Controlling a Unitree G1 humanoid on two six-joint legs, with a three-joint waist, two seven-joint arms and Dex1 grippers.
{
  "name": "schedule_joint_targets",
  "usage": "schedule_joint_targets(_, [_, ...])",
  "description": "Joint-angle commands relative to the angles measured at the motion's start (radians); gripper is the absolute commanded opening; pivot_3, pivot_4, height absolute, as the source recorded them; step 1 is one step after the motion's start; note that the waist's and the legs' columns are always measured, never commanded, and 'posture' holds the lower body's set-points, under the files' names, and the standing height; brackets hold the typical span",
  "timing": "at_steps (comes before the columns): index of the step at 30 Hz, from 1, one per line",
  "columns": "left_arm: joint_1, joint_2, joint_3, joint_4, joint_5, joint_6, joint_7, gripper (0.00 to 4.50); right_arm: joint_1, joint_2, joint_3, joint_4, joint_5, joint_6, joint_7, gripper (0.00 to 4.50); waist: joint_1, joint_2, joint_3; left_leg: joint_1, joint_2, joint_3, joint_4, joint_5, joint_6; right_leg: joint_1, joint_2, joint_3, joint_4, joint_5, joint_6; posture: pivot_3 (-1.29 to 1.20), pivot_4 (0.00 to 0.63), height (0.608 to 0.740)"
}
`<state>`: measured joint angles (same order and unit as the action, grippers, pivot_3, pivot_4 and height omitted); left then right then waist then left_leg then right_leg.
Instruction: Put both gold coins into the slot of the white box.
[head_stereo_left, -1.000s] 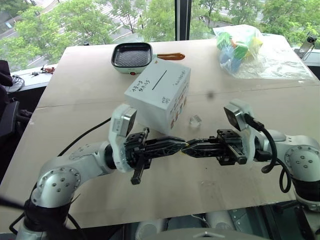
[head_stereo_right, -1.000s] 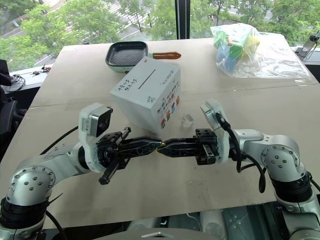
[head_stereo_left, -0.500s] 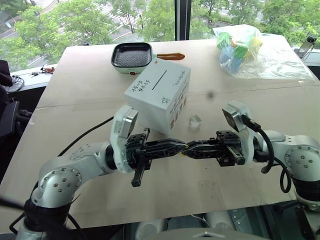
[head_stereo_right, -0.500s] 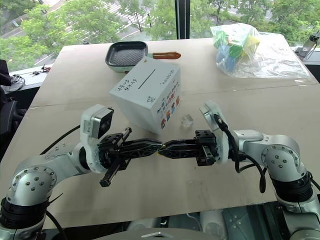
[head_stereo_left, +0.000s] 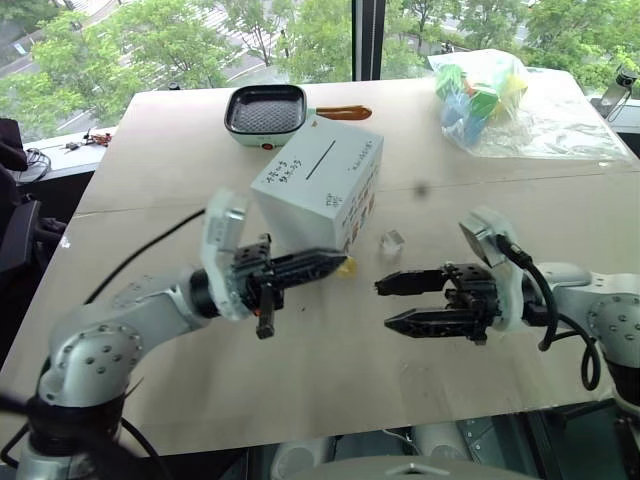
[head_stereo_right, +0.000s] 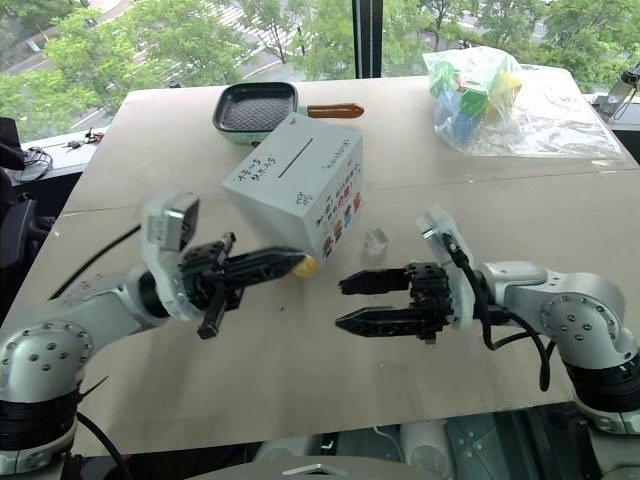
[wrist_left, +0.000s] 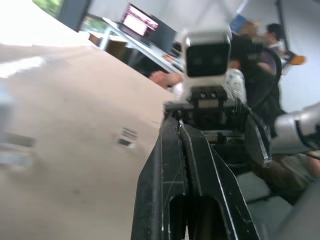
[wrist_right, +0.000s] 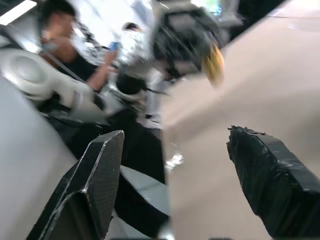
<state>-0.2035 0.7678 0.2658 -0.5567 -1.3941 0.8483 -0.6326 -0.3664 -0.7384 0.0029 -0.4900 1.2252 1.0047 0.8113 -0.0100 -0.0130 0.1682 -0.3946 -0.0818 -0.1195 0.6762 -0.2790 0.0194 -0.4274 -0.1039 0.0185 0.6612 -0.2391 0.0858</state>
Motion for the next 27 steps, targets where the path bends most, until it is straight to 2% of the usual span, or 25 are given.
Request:
schedule_joint_targets(1, [-0.053,0.033,0.101,-0.024,-0.029,-0.046,0.076,0.00,0.001,-0.023,-0.062,0.027,-0.105,-0.098,0.039,3.63,-0.001,0.000,0.000,0.000,0.000,0.000,0.000,0.000,0.000,0.000,0.000,0.000,0.000,0.000,0.000,0.00,0.150,0.721])
schedule_joint_targets(6, [-0.199,0.058,0.097,0.046,0.145,-0.082,0.243,0.00,-0.043,-0.006,-0.056,0.061,-0.266,-0.233,0.059,3.63,-0.001,0.000,0.000,0.000,0.000,0.000,0.000,0.000,0.000,0.000,0.000,0.000,0.000,0.000,0.000,0.00,0.150,0.721])
schedule_joint_targets(10, [-0.313,0.076,0.024,0.132,0.263,-0.054,0.290,0.00,-0.099,0.034,-0.017,0.072,-0.359,-0.279,0.030,3.63,-0.001,-0.001,0.000,-0.001,0.000,0.001,0.000,0.000,0.000,-0.001,0.001,0.001,0.000,0.000,0.000,0.00,0.150,0.721])
schedule_joint_targets(16, [-0.456,0.042,-0.096,0.258,0.418,-0.010,0.311,0.00,-0.148,0.080,0.051,0.086,-0.561,-0.369,-0.034,3.63,-0.001,-0.001,0.001,-0.002,-0.001,0.000,0.000,0.000,0.000,-0.002,0.000,0.000,0.000,0.000,0.000,0.00,0.150,0.721])
schedule_joint_targets(20, [-0.502,0.033,-0.131,0.293,0.462,0.041,0.290,0.00,-0.164,0.106,0.052,0.058,-0.601,-0.379,-0.064,3.63,-0.004,-0.001,0.001,-0.003,-0.001,-0.001,0.000,0.000,0.000,-0.004,0.000,0.000,0.000,0.000,0.000,0.00,0.150,0.721])
schedule_joint_targets(27, [-0.556,-0.017,-0.129,0.303,0.455,0.136,0.294,0.00,-0.185,0.137,0.052,0.030,-0.655,-0.373,-0.117,3.63,-0.004,-0.001,0.001,-0.003,-0.001,-0.001,-0.001,0.000,-0.001,-0.004,0.000,0.000,0.001,0.000,0.000,0.00,0.150,0.721])
